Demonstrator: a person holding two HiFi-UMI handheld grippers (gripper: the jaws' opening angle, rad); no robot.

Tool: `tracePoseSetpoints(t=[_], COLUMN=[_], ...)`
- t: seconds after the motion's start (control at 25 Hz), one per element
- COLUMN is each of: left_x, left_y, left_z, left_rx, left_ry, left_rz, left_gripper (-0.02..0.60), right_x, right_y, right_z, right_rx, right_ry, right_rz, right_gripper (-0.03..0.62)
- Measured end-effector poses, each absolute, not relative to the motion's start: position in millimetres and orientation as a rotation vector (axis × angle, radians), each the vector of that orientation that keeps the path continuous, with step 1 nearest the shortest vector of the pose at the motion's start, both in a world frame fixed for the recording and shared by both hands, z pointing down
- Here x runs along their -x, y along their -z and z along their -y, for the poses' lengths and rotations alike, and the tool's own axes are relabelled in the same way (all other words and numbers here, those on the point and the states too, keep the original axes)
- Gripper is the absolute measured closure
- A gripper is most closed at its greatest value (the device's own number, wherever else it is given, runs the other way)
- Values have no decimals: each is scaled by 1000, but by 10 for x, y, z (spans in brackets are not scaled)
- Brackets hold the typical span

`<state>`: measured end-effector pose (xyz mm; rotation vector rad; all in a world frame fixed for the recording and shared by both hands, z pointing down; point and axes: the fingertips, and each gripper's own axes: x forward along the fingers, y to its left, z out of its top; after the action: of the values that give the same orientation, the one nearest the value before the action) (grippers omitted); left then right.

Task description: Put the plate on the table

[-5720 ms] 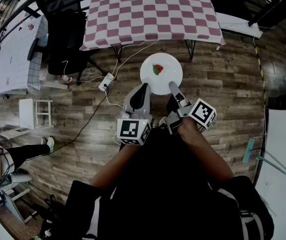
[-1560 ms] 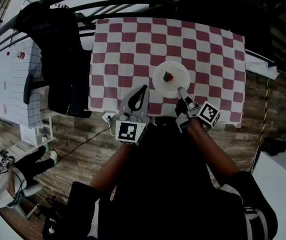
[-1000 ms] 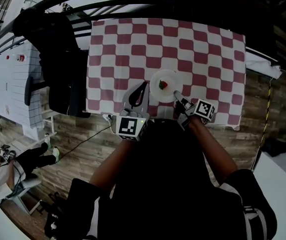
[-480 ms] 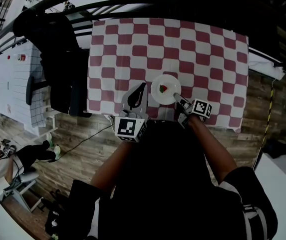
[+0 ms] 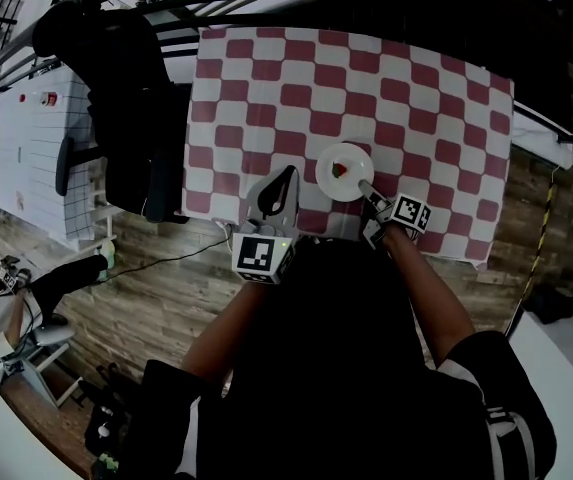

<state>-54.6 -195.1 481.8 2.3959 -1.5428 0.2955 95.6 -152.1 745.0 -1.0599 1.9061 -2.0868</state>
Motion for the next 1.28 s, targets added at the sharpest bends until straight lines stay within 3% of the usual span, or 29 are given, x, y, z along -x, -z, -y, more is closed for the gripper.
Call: tracePoseSetpoints(t=[0.72, 1.0, 1.28], left_x=[618, 605, 695], left_y=[-4759, -4738, -4728], left_z=[2007, 1882, 1729], left_rx=[-2413, -2437, -2430], left_ry=[-287, -283, -249], left_rz=[1504, 1485, 1497], left_gripper=[574, 574, 574], right_x=[-941, -1088, -1406], right_y=[-7553, -7515, -7465], right_z=[1489, 1377, 1255], right_rx=[1197, 1247, 1399], right_ry=[2090, 2085, 2030], right_rz=[-1942, -1928, -1880], right_gripper=[576, 475, 472])
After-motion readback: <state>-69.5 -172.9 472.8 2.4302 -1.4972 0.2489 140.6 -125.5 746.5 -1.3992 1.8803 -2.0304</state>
